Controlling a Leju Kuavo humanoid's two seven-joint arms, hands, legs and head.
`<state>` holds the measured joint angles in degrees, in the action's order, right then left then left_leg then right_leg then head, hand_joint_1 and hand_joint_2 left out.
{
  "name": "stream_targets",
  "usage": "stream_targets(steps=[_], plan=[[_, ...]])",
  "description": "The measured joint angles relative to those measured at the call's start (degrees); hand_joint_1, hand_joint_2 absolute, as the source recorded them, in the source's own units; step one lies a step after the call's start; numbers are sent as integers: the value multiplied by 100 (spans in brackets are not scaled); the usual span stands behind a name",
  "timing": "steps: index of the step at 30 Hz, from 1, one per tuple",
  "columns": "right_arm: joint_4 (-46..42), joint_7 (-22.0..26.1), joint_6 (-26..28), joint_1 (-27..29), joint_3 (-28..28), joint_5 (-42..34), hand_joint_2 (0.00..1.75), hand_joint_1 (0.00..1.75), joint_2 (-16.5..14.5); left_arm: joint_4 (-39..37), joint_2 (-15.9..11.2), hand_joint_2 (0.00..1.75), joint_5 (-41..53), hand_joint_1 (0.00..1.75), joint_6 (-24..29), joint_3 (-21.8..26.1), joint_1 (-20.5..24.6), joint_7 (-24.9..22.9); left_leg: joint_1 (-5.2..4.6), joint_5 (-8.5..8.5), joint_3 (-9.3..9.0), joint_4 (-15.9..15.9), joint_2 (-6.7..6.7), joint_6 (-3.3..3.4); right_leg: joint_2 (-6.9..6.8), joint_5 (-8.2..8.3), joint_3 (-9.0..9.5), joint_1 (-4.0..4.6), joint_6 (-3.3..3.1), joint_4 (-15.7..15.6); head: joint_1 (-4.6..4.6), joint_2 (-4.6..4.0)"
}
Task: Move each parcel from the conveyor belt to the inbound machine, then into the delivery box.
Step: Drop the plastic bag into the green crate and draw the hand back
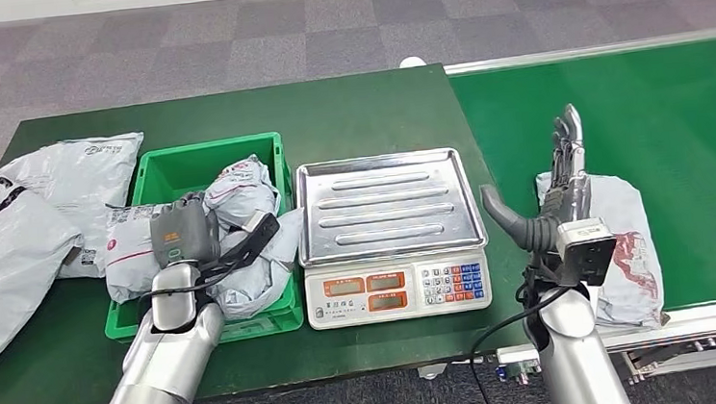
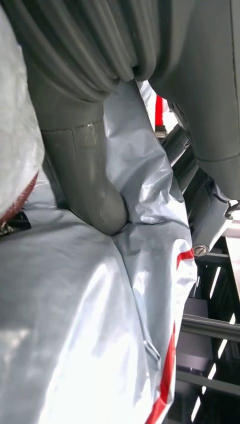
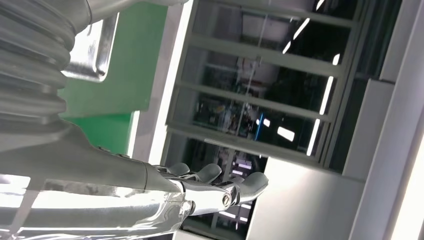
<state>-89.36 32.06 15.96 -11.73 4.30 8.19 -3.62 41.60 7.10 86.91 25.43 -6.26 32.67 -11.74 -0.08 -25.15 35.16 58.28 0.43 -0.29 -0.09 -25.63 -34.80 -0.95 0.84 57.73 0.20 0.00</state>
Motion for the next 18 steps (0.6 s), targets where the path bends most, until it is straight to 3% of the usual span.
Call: stream_targets(steps=[6, 18], plan=[[-111, -85, -98, 53, -175, 97, 175, 0, -28, -241, -89, 175, 74, 175, -424, -89, 157, -131, 1, 1, -13, -6, 4, -2, 3, 2, 7, 2, -4, 0, 0, -1], [-198, -89, -98, 84, -260, 108, 175, 0, -32, -418, -118, 175, 75, 175, -445, -124, 234, -142, 1, 1, -17, -6, 5, -2, 4, 3, 12, 1, -5, 0, 0, -1]])
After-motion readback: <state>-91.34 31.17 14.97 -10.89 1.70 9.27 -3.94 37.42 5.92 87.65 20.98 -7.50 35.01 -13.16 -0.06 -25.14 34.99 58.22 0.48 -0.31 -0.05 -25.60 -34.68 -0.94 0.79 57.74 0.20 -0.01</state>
